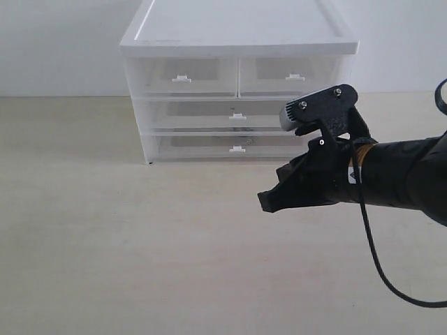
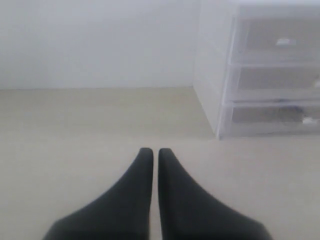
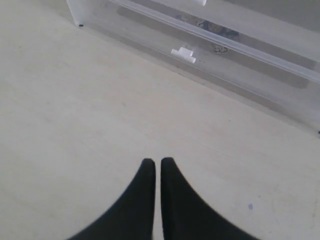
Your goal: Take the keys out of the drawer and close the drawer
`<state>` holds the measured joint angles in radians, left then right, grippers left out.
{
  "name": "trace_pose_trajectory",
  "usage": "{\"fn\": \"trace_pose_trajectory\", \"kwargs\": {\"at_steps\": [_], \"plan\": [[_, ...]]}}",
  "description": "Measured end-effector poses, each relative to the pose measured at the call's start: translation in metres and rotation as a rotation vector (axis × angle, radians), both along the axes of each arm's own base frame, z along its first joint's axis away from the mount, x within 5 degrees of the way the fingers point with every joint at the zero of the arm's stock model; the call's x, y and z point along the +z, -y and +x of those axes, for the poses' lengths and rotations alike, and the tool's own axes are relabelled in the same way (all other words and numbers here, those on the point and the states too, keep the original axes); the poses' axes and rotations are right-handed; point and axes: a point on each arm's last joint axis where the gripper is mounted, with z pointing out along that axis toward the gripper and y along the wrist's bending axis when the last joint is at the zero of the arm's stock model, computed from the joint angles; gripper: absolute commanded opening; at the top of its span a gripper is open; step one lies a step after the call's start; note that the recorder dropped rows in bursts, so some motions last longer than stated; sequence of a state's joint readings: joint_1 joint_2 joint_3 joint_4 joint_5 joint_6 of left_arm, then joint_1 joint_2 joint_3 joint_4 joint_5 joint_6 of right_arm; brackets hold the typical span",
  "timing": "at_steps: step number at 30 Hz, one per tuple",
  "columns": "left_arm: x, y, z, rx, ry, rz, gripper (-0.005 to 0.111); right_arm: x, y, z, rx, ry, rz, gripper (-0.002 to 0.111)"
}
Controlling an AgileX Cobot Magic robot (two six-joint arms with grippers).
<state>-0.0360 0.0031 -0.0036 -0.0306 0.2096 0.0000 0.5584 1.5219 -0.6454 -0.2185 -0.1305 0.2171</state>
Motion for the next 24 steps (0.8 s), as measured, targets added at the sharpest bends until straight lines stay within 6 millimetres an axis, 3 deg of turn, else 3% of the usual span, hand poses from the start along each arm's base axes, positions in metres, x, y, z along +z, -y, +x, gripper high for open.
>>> {"fn": "trace_pose_trajectory", "kwargs": {"at_steps": [5, 11, 18, 24], "plan": [[0.015, 0.000, 0.001, 0.005, 0.161, -0.171, 0.004, -0.001, 0.000, 0.000, 0.004, -0.001, -0.009, 0.000], [0.022, 0.000, 0.000, 0.006, 0.194, -0.210, 0.004, 0.001, -0.001, 0.001, 0.010, 0.023, 0.011, 0.000], [0.067, 0.001, -0.009, -0.016, 0.255, -0.188, 0.004, 0.002, -0.002, 0.002, 0.012, 0.032, 0.018, 0.000], [0.108, 0.003, 0.007, -0.025, 0.166, -0.163, 0.004, 0.004, -0.003, 0.003, 0.016, 0.050, 0.035, 0.000]]}}
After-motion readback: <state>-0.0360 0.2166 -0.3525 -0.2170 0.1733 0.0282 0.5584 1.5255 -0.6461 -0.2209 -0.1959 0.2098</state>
